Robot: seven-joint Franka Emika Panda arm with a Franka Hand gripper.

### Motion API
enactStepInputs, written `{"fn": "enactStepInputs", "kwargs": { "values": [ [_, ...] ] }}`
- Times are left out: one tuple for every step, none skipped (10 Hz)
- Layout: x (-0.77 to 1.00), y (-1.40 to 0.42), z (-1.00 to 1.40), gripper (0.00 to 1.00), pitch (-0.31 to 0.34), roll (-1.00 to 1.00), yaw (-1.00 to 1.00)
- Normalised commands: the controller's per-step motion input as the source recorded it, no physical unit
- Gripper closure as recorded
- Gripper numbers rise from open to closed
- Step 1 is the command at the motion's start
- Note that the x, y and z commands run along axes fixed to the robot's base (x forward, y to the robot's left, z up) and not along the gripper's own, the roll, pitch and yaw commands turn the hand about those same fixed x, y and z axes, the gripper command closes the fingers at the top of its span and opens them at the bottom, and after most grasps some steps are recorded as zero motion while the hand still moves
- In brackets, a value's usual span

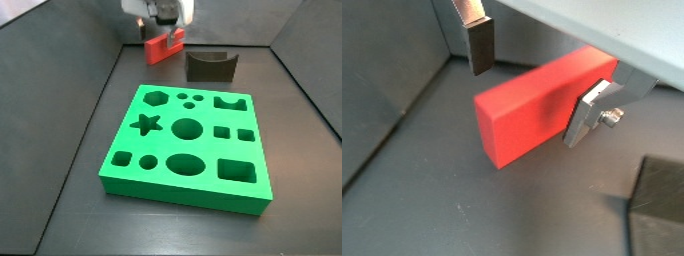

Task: Pick up the double-square object. Move up. Place the double-square object on the fixture. Regrasp the double-square object. Move to above the board. Insert the double-square object.
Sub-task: Pick up the double-square object.

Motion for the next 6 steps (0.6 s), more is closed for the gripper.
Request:
{"fn": "enactStepInputs", "kwargs": {
  "values": [
    [-0.05,0.00,-0.74,0.00,-0.140,0.22,-0.21],
    [0.00,0.15,-0.05,0.00,-0.007,-0.06,-0.05],
    [0.00,0.00,0.00,0.00,0.000,0.00,0.00],
    [0.00,0.00,0.00,1.00,0.000,0.00,0.00],
    [0.00,0.00,0.00,1.00,0.000,0.00,0.00],
    [0.00,0.00,0.00,1.00,0.000,0.00,0.00]
  ]
}}
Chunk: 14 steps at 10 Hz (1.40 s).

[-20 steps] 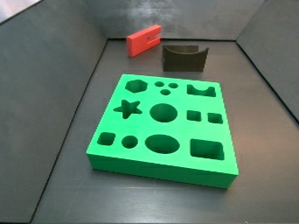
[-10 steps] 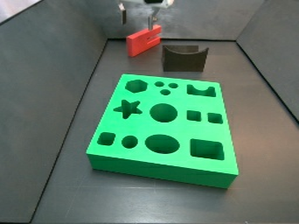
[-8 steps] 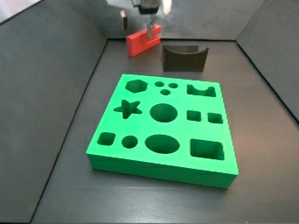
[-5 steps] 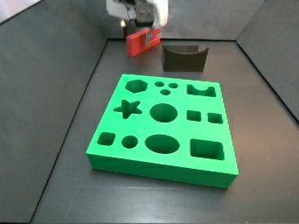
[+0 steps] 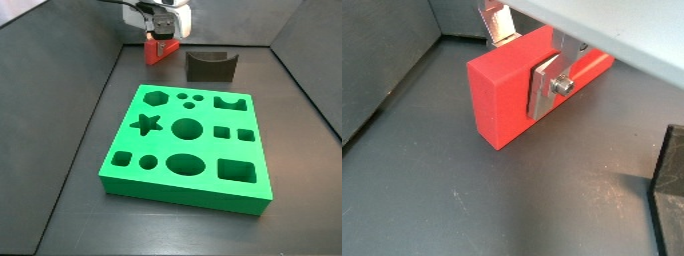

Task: Pick up the double-square object. Move up. Place the double-square object on the fixture. Regrasp the double-square object. Move to above the board. Insert the double-square object.
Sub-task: Pick up the double-square object, then move up.

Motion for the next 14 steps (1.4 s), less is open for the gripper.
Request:
{"fn": "enactStepInputs", "kwargs": {
  "values": [
    [0.00,0.00,0.00,1.00,0.000,0.00,0.00],
    [0.00,0.00,0.00,1.00,0.000,0.00,0.00],
    [0.00,0.00,0.00,1.00,0.000,0.00,0.00],
    [0.00,0.00,0.00,1.00,0.000,0.00,0.00],
    [0.00,0.00,0.00,1.00,0.000,0.00,0.00],
    [0.00,0.00,0.00,1.00,0.000,0.00,0.00],
    [0.00,0.00,0.00,1.00,0.000,0.00,0.00],
    [0.00,0.00,0.00,1.00,0.000,0.00,0.00],
    [0.00,0.00,0.83,1.00,0.000,0.00,0.00],
    [0.01,-0.03,0.80,1.00,-0.001,0.00,0.06],
    [-0.01,-0.03,0.68,1.00,0.008,0.00,0.05],
    [-0.02,-0.04,0.55,1.00,0.016,-0.01,0.05],
    [-0.02,-0.03,0.40,1.00,0.020,0.00,0.04],
    [-0.01,-0.02,0.19,1.00,0.030,0.00,0.03]
  ]
}}
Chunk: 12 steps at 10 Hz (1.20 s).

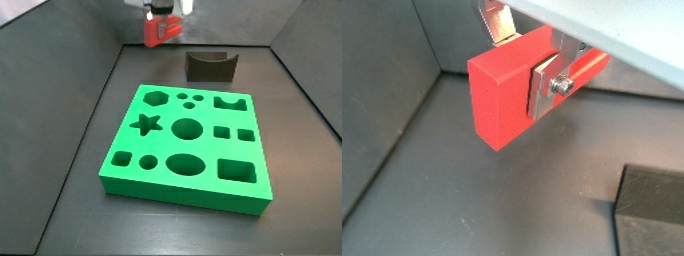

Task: Pick up the double-square object. Move up. Place the double-square object on the fixture. Regrasp the double-square object. Move to above the board. Insert the double-square object.
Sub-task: Place the double-square object on the fixture.

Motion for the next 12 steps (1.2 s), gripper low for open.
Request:
{"fn": "enactStepInputs", "kwargs": {
  "values": [
    [0.00,0.00,1.00,1.00,0.000,0.00,0.00],
    [0.00,0.00,1.00,1.00,0.009,0.00,0.00],
    [-0.01,0.00,1.00,1.00,0.026,0.00,-0.01],
    [-0.02,0.00,1.00,1.00,0.029,0.00,-0.01],
    [-0.02,0.00,1.00,1.00,0.033,0.00,-0.01],
    [-0.01,0.00,0.87,1.00,0.038,0.00,-0.01],
    [-0.01,0.00,0.70,1.00,0.047,0.00,-0.02],
    [0.00,0.01,0.48,1.00,0.060,0.00,-0.02],
    [0.00,0.01,0.37,1.00,0.070,0.00,-0.02],
    [0.68,-1.00,0.11,1.00,-0.062,-0.17,1.00],
    [0.69,-1.00,0.06,1.00,-0.058,-0.17,1.00],
    [0.72,-1.00,0.06,1.00,-0.055,-0.18,1.00]
  ]
}}
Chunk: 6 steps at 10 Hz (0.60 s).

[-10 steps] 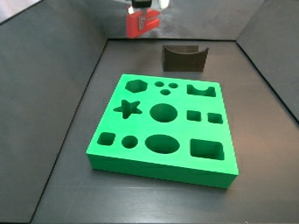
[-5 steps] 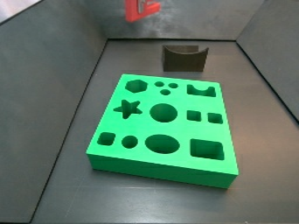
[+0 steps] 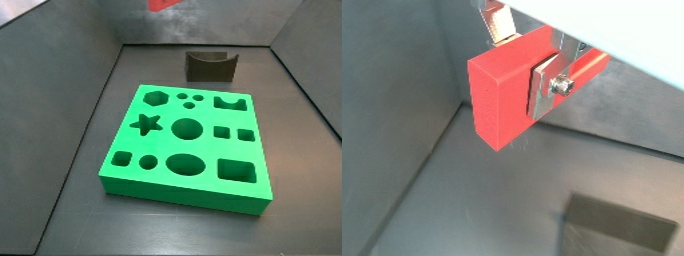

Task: Pick up the double-square object. Move up. Place the double-square object on the fixture. Regrasp the double-square object. Move to above the board. Insert the double-square object.
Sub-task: Place the double-square object on the fixture.

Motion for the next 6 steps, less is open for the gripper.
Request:
{"fn": "enactStepInputs", "kwargs": {
  "values": [
    [0.74,-1.00,0.06,1.00,-0.054,-0.19,1.00],
    [0.80,-1.00,0.05,1.00,-0.043,-0.23,1.00],
    [0.88,-1.00,0.04,1.00,-0.034,-0.26,1.00],
    [0.92,-0.88,0.03,1.00,-0.013,-0.30,0.99],
    [0.84,-0.71,0.02,1.00,0.003,-0.27,0.82],
    [0.69,-0.38,0.00,1.00,0.034,-0.20,0.49]
  ]
}}
